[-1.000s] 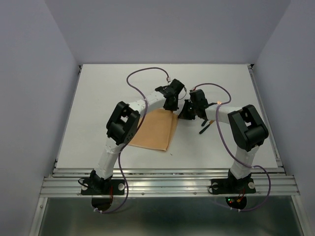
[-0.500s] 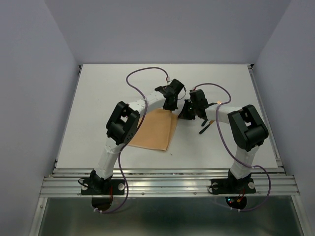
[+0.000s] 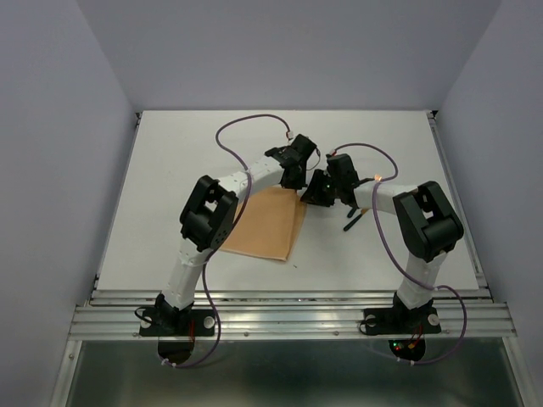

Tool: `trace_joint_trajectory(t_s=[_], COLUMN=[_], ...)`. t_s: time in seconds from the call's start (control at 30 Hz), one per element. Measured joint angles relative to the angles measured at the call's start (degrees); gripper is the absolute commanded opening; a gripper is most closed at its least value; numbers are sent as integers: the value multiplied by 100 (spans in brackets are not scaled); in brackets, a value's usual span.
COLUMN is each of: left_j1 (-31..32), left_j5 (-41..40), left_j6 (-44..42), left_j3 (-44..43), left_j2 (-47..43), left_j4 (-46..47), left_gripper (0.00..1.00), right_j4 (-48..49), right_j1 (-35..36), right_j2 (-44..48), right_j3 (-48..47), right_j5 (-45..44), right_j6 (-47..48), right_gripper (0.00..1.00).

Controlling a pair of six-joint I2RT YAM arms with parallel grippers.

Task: Fold the napkin into a case and place the utensils inside
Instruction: Smooth out the lower triangle-folded napkin at the center of the board.

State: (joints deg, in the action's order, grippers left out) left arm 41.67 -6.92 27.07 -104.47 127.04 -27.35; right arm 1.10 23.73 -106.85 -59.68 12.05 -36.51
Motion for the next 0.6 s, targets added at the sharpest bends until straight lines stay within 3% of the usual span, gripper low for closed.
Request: trace_joint_trajectory(t_s=[0.1,0.23,0.33,0.6], left_j1=[0,0,0,0], left_j5=[13,76,116,243], left_j6=[2,4,4,39], left_j3=[24,31,35,37], left_j2=[-39,-70,-107,-232], left_j4=[4,7,4,7], left_gripper=[0,0,0,0], right_j4=[70,57,55,83], right_j1=[0,0,0,0], right_j2=[33,31,20,-35], right_j3=[59,68,72,72], right_j5=[-2,-4,-35,-98], right_j6=[2,26,26,26], right_gripper=[39,13,1,1])
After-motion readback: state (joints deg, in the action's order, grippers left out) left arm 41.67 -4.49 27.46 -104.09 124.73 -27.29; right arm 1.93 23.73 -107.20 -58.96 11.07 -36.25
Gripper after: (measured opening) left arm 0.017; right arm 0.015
